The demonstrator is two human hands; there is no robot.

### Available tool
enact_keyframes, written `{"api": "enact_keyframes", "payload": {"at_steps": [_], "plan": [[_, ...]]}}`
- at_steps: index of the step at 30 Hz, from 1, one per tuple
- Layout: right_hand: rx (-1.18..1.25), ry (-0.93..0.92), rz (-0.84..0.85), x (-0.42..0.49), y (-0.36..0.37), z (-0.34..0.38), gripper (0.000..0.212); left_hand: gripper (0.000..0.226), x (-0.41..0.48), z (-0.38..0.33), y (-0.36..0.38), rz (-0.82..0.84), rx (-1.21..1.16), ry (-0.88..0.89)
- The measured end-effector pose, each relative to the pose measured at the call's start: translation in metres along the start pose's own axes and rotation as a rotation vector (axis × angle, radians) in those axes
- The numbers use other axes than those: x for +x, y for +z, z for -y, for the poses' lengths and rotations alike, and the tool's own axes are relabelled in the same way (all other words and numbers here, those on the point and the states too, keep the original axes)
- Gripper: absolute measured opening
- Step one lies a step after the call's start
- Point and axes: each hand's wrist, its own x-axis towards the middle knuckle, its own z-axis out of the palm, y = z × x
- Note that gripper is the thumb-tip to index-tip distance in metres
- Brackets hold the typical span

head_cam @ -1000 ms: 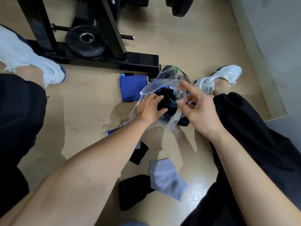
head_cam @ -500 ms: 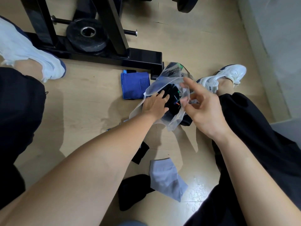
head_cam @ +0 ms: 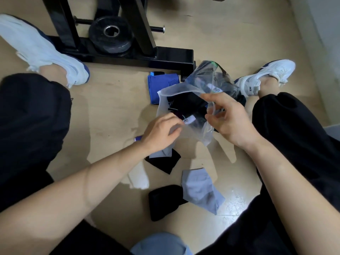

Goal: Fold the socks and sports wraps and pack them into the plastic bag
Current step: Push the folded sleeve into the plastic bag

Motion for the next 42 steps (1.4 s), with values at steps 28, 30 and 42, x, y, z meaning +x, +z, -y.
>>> {"api": "enact_keyframes", "payload": {"at_steps": [28, 30, 42], "plan": [[-0.065, 0.010, 0.223, -0.033, 0.058, 0.036, 0.052, 0.020, -0.053, -0.015, -0.120, 0.463, -0.367, -0.552], [0.129, 0.122, 0.338, -0.036, 0.069, 0.037, 0.061, 0.018, -0.057, -0.032, -0.132, 0.489, -0.524, -0.522], [0.605, 0.248, 0.089, -0.030, 0.075, 0.041, 0.002, 0.030, -0.055, -0.055, -0.114, 0.437, -0.656, -0.603]]}}
